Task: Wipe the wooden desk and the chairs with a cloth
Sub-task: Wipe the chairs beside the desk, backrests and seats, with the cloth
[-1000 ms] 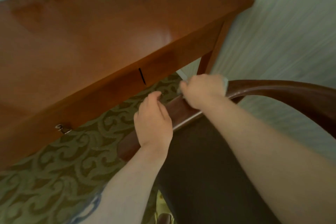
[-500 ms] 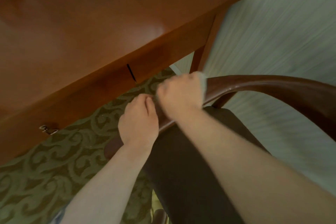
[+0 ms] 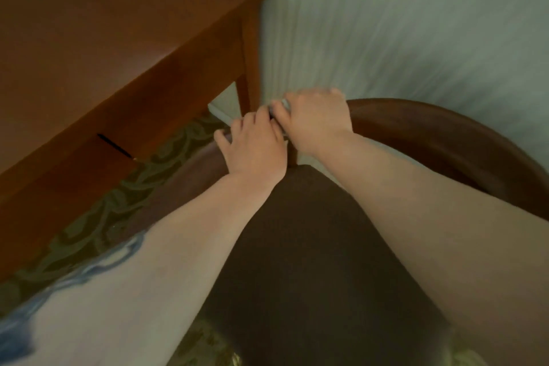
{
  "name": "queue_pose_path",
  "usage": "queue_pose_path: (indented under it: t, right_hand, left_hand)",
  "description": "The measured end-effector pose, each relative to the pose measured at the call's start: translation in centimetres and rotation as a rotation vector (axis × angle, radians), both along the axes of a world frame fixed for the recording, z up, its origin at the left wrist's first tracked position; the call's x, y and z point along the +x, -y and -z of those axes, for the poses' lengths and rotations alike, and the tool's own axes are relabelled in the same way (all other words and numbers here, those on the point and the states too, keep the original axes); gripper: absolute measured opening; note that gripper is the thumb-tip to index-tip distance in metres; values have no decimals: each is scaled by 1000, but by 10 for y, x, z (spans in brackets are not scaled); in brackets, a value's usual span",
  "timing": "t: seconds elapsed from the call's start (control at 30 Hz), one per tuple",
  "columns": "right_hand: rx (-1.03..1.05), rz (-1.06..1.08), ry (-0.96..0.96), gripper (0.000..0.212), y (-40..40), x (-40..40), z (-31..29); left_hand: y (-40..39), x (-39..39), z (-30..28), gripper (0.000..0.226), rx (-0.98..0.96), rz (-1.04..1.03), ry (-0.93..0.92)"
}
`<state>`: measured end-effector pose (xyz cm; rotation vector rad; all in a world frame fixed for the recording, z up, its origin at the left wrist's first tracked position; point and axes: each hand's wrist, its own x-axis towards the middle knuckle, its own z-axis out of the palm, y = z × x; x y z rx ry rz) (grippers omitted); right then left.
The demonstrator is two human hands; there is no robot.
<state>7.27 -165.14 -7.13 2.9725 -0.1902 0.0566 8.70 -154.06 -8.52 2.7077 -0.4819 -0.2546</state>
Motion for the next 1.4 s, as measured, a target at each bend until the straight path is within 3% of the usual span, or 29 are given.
queue_pose_path:
  t: [0.13,0.33,0.43,0.53,0.6,0.7,0.83,0.93,1.07,1.27,1.4]
  right_hand:
    - [48,300,55,44,52,-28,-8]
    - [42,630,52,40,117,-115,-25]
    - [109,849,28,33,124,-196,-31]
    - [230,1202,16,33,108,-283,-28]
    - [257,1312,-20,34,105,-304,-25]
    - [292,1281,-44,35,125,-273,-27]
    - [499,1104,171,46,145,-211,-30]
    - [447,996,205,42,138,-252,-22]
    - [366,1195,210,33,94,-345,-1]
    - [332,1386,254,57,10,-422,15]
    - [460,1479,328,61,-45,-458,17]
  left_hand:
    - [47,-17,-4,41,-5,161,38]
    - [106,-46,-10,46,-23,211,88]
    - [125,-65,-16,46,-52,310,99]
    - [142,-89,-21,46,-83,448,138]
    - [153,-107,-21,47,-109,514,161]
    - [164,-132,-20,48,-157,607,161]
    - [170,-159,-18,48,-228,692,160]
    - [169,-181,-18,51,-208,749,140]
    - [161,-234,-16,53,-209,839,56]
    - [133,-332,-8,51,-196,993,-113]
    - [114,-373,2,53,-176,974,-143]
